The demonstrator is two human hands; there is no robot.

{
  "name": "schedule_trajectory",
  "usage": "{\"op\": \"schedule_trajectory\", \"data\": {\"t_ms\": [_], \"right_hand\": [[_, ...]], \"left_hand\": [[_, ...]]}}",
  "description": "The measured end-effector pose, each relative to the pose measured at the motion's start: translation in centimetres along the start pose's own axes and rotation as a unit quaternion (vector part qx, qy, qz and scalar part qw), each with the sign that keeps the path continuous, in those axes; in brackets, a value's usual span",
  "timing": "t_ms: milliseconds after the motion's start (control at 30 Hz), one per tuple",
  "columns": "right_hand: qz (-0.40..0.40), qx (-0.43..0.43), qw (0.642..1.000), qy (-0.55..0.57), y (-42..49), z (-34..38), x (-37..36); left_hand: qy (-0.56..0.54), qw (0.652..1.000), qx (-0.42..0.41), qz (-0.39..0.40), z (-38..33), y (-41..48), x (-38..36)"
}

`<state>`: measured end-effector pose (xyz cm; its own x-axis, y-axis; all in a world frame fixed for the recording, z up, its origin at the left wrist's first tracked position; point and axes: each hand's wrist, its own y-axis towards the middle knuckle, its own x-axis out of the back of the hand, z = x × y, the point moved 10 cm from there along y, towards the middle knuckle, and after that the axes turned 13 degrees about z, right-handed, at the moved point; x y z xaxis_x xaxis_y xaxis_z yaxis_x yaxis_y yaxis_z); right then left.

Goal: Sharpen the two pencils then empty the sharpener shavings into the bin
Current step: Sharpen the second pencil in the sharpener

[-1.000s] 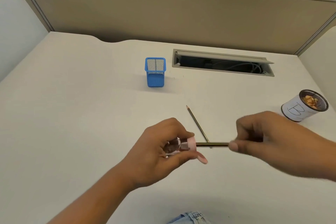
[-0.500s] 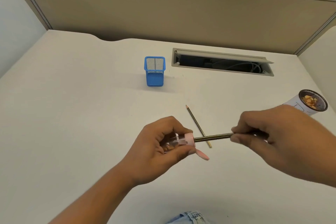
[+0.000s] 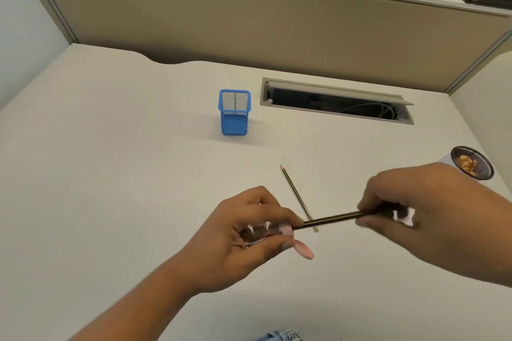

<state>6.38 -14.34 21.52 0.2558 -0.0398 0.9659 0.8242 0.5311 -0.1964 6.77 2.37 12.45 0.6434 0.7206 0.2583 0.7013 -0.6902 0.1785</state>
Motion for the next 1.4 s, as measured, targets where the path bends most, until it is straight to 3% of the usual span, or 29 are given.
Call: {"op": "schedule_trajectory", "data": {"t_ms": [100, 200, 267, 300, 367, 400, 433, 500, 600, 700, 767, 833, 867, 900, 967, 1033, 1100, 1200, 1300, 1400], "right_hand": [[-0.118, 0.081, 0.974, -0.176, -0.9, 2.1, 1.3], [-0.153, 0.124, 0.963, -0.184, -1.6, 3.0, 1.0], [-0.104, 0.072, 0.986, -0.11, -1.0, 2.2, 0.1], [-0.046, -0.009, 0.999, -0.028, -0.3, 0.7, -0.5], [0.066, -0.161, 0.965, 0.197, -0.1, -2.6, -2.9], [0.096, -0.194, 0.94, 0.265, -0.4, -3.5, -4.2], [0.1, -0.187, 0.938, 0.273, -0.5, -3.9, -4.7], [0.081, -0.148, 0.958, 0.234, -0.2, -3.2, -3.9], [0.008, -0.029, 0.998, 0.049, -0.3, -0.6, -1.0], [-0.111, 0.141, 0.974, -0.142, -1.5, 2.7, 0.2], [-0.128, 0.151, 0.966, -0.165, -1.6, 3.2, 0.0], [-0.045, 0.045, 0.997, -0.045, -0.4, 1.5, -0.9], [0.026, -0.041, 0.994, 0.096, 0.3, -0.2, -2.0], [0.095, -0.122, 0.957, 0.246, 0.2, -1.7, -3.7], [0.183, -0.183, 0.889, 0.379, -0.4, -2.8, -6.8], [0.189, -0.164, 0.907, 0.34, -0.2, -2.7, -6.6], [0.125, -0.118, 0.949, 0.266, -0.1, -2.4, -4.7], [0.027, 0.014, 1.0, 0.004, 0.2, 0.2, -1.3], [-0.109, 0.151, 0.964, -0.188, -0.8, 3.4, 1.1], [-0.151, 0.169, 0.951, -0.211, -1.3, 4.4, 1.4]], "left_hand": [[-0.032, 0.999, -0.003, -0.026, 0.2, -0.1, 0.2], [-0.041, 0.998, -0.004, -0.038, 0.4, -0.1, 0.3], [-0.039, 0.999, 0.004, -0.036, 0.6, -0.1, 0.3], [-0.029, 0.999, 0.008, -0.029, 0.7, -0.1, 0.2], [0.009, 1.0, 0.009, -0.004, 0.6, 0.0, -0.4], [0.023, 1.0, 0.007, 0.01, 0.5, 0.1, -0.7], [0.027, 0.999, 0.007, 0.016, 0.5, 0.1, -1.0], [0.009, 1.0, 0.014, 0.002, 0.7, 0.1, -0.6], [-0.042, 0.998, 0.021, -0.028, 1.1, -0.3, -0.1], [-0.089, 0.995, 0.014, -0.048, 1.0, -0.6, -0.2], [-0.083, 0.994, 0.009, -0.069, 0.8, -0.9, 0.1], [-0.046, 0.997, 0.003, -0.069, 0.7, -1.1, 0.3], [-0.014, 0.998, 0.0, -0.059, 0.5, -1.2, 0.3], [0.019, 0.999, -0.003, -0.044, 0.3, -1.1, 0.2], [0.048, 0.999, -0.002, -0.018, 0.2, -0.9, -0.1], [0.032, 0.999, 0.005, -0.015, 0.4, -0.7, 0.0], [0.006, 1.0, 0.015, -0.027, 0.8, -0.8, 0.4], [-0.042, 0.998, 0.02, -0.035, 1.1, -0.9, 0.3], [-0.087, 0.995, 0.012, -0.052, 0.7, -1.0, 0.3], [-0.079, 0.995, -0.004, -0.068, 0.1, -0.9, 0.9]]}}
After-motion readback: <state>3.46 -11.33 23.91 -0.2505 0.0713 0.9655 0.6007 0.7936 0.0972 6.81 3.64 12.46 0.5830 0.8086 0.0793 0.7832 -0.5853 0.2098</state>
